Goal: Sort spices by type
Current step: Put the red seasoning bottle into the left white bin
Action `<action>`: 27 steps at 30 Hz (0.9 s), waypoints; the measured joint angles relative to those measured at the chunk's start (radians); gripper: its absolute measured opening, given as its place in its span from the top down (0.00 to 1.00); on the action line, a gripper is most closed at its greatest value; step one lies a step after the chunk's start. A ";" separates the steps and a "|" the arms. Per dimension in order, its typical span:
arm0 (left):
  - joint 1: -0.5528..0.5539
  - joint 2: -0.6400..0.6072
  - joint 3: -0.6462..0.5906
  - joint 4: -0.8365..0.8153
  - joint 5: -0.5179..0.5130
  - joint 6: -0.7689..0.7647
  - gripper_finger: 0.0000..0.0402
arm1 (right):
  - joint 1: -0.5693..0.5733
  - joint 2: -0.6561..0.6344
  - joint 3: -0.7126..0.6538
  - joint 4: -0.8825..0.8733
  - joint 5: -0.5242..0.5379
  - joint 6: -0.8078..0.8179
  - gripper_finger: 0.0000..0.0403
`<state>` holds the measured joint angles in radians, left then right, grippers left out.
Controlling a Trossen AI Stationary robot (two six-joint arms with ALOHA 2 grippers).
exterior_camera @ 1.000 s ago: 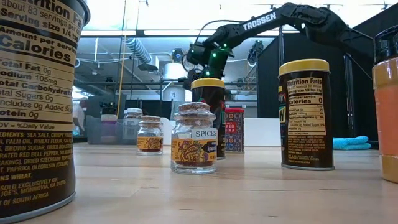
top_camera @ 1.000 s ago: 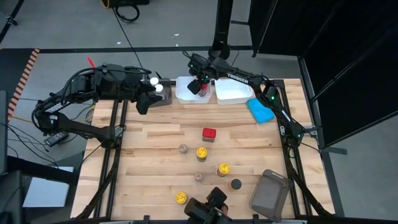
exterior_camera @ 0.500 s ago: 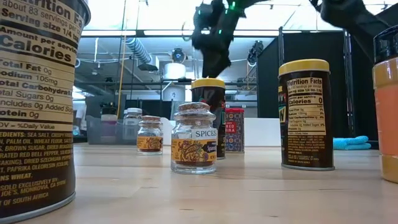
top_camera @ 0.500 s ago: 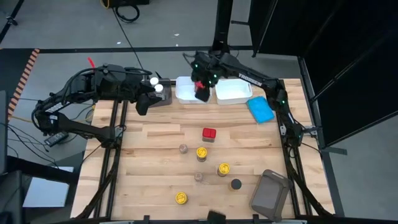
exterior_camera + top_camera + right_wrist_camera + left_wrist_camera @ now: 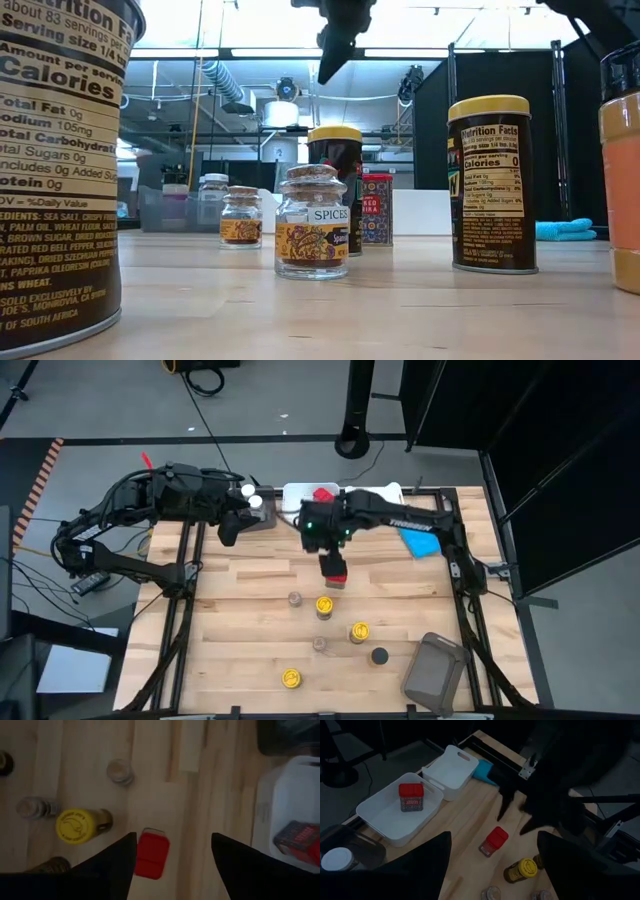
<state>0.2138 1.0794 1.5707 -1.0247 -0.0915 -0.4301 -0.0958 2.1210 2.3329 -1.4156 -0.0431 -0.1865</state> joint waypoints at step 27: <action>0.000 -0.205 -0.005 -0.030 -0.082 -0.045 0.25 | 0.066 0.004 -0.392 0.114 0.076 0.080 0.24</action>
<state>0.2138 0.8743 1.5655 -1.0546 -0.1736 -0.4751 -0.0301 2.1246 1.9405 -1.3019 0.0326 -0.1062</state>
